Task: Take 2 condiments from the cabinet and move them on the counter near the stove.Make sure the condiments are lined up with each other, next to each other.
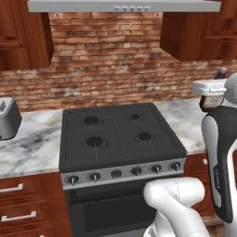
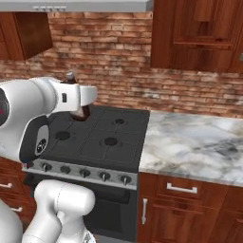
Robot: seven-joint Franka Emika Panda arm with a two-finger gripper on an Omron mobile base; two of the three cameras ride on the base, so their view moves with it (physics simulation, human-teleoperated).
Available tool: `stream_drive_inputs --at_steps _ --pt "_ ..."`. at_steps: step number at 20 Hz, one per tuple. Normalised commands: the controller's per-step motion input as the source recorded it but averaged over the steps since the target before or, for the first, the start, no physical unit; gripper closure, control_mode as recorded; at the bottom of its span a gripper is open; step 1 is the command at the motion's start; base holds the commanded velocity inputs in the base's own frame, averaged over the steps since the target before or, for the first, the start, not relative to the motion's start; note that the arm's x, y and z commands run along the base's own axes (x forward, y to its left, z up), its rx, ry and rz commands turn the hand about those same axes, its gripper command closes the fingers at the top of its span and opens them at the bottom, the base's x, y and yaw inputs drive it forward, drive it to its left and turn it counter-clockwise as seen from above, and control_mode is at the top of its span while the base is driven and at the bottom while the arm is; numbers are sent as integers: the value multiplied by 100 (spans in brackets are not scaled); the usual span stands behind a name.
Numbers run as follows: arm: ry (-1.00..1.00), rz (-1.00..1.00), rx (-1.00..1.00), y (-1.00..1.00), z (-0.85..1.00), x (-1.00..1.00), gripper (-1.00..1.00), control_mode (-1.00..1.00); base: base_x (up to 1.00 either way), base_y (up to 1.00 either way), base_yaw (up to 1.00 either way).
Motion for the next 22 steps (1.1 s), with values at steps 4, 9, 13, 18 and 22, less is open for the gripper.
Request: stream_drive_inputs --at_steps 4,9,13,18,22 --pt "0 0 0 0 0 0 100 100 74 -13 2" --pt "0 0 0 0 0 0 100 100 66 -14 3" --pt "0 0 0 0 0 0 100 100 60 -6 2" --pt "0 0 0 0 0 0 100 100 28 0 0" --pt "0 0 0 0 0 0 100 -100 0 0 0"
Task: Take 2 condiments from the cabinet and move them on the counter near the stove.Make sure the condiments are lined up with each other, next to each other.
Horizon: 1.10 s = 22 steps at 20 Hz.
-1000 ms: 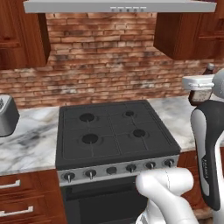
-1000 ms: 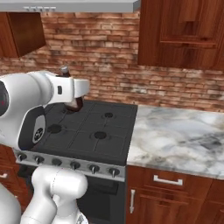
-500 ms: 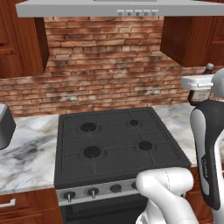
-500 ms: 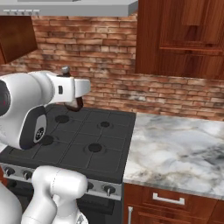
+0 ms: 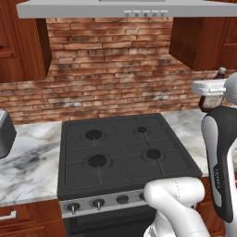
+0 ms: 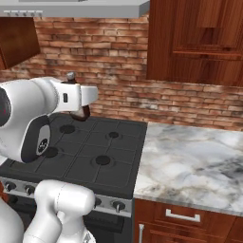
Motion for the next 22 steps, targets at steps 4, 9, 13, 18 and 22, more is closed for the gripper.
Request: stream_drive_inputs --at_steps 4,9,13,18,22 --pt "1 3 0 -3 -21 15 100 -100 0 0 0" --pt "1 11 0 -66 -47 26 100 -100 0 0 0" --pt "0 16 0 -83 -49 35 100 -100 0 0 0" --pt "1 21 -2 -64 -49 55 100 -100 0 0 0" --pt "6 26 -12 -60 -61 64 100 -100 0 0 0"
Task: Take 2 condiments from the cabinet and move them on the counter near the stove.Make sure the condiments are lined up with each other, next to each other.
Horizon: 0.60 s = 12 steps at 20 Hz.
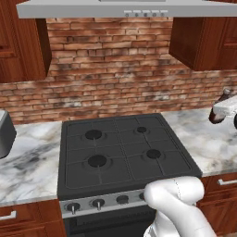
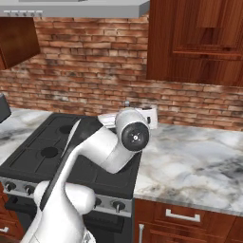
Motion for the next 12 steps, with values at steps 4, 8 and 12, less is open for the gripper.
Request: stream_drive_inputs --at_steps 4,8,12 --pt "9 24 -19 -25 -81 64 100 -100 0 0 0" --pt "8 17 -23 -2 -87 49 100 -100 0 0 0" --pt "7 7 -8 0 -48 21 100 -100 0 0 0"
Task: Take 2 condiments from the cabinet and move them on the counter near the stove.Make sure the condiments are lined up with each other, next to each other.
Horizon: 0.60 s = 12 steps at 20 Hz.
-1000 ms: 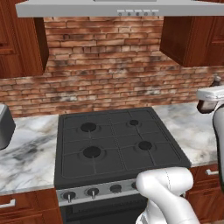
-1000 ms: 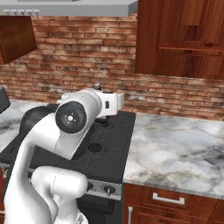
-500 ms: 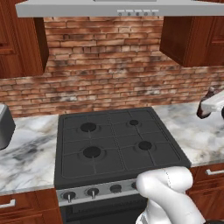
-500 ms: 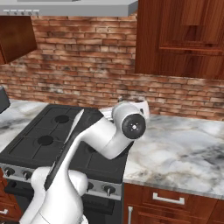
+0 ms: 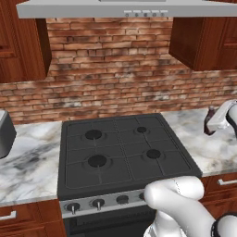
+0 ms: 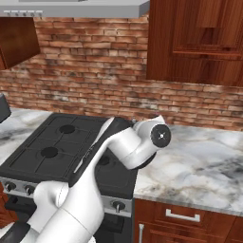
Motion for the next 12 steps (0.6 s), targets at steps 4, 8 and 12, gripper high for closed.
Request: stream_drive_inputs --at_steps 4,8,12 --pt "6 0 0 0 -24 8 100 -100 0 0 0" --pt "1 0 0 0 -18 4 100 -100 0 0 0" --pt "2 0 0 0 -25 8 100 -100 0 0 0"
